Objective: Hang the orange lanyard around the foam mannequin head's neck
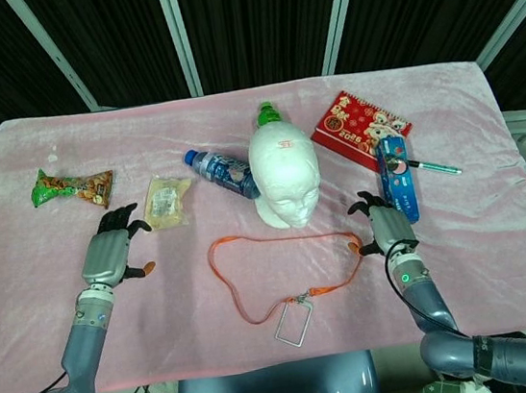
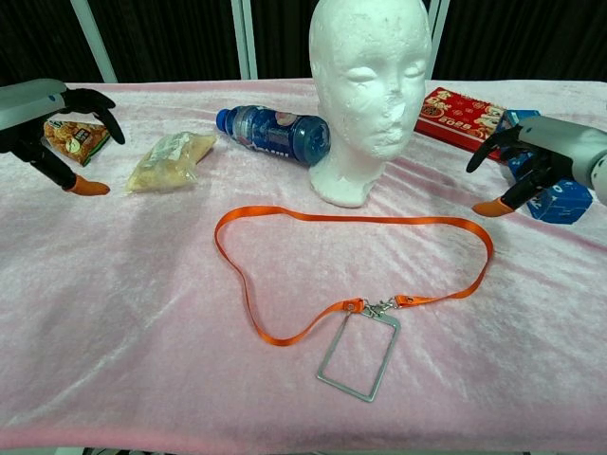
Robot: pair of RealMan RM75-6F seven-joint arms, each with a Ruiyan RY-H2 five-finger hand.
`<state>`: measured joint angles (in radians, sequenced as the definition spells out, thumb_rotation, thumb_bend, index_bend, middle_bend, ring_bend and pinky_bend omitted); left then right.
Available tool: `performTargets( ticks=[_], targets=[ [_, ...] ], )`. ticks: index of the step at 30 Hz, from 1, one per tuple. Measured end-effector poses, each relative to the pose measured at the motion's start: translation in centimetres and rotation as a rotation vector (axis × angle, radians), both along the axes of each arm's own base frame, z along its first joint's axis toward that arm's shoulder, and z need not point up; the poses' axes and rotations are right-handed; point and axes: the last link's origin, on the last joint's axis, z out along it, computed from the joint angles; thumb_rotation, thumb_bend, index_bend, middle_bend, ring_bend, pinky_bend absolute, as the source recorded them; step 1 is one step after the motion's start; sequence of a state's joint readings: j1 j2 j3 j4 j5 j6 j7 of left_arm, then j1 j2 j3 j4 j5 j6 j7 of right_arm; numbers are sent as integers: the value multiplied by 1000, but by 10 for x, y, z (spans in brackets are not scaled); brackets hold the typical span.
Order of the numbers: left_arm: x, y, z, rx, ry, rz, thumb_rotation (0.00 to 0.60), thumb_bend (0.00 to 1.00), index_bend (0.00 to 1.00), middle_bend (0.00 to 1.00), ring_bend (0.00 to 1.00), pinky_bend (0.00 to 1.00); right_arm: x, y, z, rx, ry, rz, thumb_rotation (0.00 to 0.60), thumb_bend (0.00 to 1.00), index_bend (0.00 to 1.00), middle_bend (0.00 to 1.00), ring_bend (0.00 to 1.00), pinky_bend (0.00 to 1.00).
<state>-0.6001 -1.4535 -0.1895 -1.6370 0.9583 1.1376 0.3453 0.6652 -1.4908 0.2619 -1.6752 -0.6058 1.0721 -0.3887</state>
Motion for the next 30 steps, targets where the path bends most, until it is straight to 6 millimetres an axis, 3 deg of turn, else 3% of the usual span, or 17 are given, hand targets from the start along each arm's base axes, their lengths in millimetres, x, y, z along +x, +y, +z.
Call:
performTargets(
  ticks=[11, 30],
  targets=[
    [4, 3, -8, 6, -92, -22, 600, 198, 364, 46, 0, 0, -4, -12, -24, -24, 70, -2, 600, 192, 483, 104, 123, 167],
    [7, -2, -14, 1, -103, -83, 600, 198, 373, 46, 0, 0, -12, -18, -52, -27, 82, -19, 600, 234, 525, 114, 124, 167]
  ],
)
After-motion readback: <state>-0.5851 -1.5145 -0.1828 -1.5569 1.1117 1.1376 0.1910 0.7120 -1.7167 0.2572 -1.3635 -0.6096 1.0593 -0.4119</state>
